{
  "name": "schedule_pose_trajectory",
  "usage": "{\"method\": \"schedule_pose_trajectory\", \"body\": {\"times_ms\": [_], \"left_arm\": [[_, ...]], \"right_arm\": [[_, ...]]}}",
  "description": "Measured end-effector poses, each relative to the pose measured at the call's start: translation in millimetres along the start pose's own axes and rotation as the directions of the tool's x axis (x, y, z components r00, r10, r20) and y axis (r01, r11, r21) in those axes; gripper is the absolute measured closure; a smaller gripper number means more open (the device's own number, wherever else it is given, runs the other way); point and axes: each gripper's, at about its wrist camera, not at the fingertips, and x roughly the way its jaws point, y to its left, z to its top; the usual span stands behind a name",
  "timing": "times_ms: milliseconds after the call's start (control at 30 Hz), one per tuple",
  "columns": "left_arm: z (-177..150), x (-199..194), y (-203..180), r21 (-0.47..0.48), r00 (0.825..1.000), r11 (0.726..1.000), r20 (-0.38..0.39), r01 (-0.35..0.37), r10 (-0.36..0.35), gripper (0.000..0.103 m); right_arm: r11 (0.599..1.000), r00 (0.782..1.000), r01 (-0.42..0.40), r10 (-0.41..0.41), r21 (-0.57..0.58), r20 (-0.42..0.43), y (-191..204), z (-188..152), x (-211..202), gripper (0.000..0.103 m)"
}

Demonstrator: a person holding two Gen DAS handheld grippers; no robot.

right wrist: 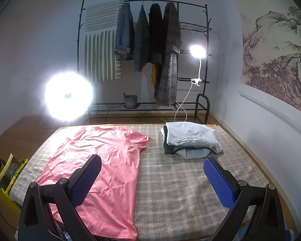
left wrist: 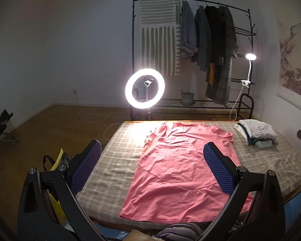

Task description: Fold small clothes

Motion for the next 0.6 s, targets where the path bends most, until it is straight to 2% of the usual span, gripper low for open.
{"method": "schedule_pose_trajectory", "body": {"times_ms": [133,267,433,533,600], "left_arm": [[-4.7,10.9,21.8,-0.012,0.999,0.999,-0.013,-0.047,0.047,0.001],[-15.8,24.5,46.9,-0.038,0.996,0.996,-0.038,-0.079,0.077,0.006],[-40.1,55.5,78.7,-0.109,0.988,0.991,-0.139,-0.079,0.064,0.024],[-60.5,69.7,93.0,-0.172,0.981,0.982,-0.191,-0.075,0.042,0.025],[-78.9,76.1,101.5,-0.218,0.975,0.974,-0.220,-0.064,0.015,0.025]], "right_arm": [[1.000,0.999,-0.030,0.030,-0.002,0.036,8.5,8.7,5.8,0.000],[0.992,0.987,-0.129,0.129,-0.006,0.099,17.2,17.9,13.3,0.000],[0.968,0.968,-0.240,0.244,-0.074,0.059,38.3,36.5,38.2,0.000],[0.949,0.953,-0.298,0.303,-0.104,0.030,51.4,47.8,56.9,0.000],[0.930,0.935,-0.354,0.355,-0.095,-0.011,60.9,54.2,72.8,0.000]]}}
